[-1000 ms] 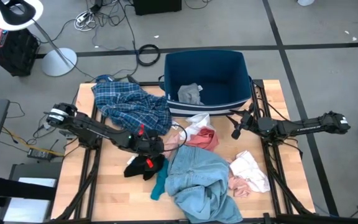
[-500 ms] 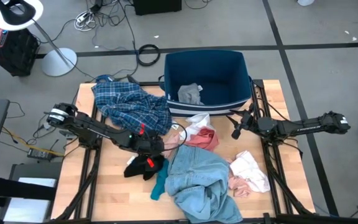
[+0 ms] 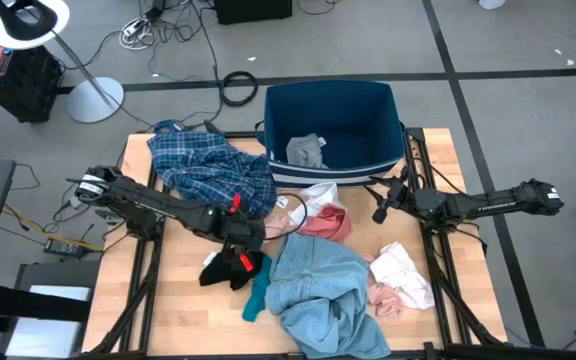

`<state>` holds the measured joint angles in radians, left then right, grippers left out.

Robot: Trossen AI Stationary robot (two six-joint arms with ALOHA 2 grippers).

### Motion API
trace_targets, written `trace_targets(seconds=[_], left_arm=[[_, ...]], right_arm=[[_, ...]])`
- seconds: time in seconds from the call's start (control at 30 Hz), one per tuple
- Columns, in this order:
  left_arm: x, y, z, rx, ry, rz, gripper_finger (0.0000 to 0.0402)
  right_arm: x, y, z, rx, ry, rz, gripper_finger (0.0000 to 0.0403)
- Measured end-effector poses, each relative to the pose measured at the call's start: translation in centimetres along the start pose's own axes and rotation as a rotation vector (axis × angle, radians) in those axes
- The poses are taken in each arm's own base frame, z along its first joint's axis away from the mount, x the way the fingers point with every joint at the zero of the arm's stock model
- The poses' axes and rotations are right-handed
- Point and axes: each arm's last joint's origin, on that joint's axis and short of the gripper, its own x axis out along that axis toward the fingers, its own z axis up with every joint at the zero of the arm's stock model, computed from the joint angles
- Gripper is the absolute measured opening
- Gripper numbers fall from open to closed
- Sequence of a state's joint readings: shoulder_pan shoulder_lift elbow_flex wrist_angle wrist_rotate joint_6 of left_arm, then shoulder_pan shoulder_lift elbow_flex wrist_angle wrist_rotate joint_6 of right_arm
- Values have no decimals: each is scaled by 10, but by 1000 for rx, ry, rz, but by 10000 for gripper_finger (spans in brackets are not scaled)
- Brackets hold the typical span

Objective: Sort clothes
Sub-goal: Put the top pink sock into the blue laundry bin

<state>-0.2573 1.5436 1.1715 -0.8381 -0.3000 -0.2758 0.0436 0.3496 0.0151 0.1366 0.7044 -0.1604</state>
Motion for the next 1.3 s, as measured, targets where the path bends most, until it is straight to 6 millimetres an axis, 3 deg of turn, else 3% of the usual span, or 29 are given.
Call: trace_targets(seconds=[0.37, 0.8, 1.07, 1.3], left_arm=[[-83, 21, 35, 7, -45, 127, 0], [-184, 61, 68, -16, -348, 292, 0], [-216, 97, 85, -77, -527, 348, 0], [-221, 125, 104, -98, -691, 364, 0]], right_arm=[[0, 0, 0, 0, 0, 0, 148], [0, 0, 0, 0, 0, 0, 148], [0, 0, 0, 0, 0, 0, 148], [0, 0, 0, 0, 0, 0, 148]])
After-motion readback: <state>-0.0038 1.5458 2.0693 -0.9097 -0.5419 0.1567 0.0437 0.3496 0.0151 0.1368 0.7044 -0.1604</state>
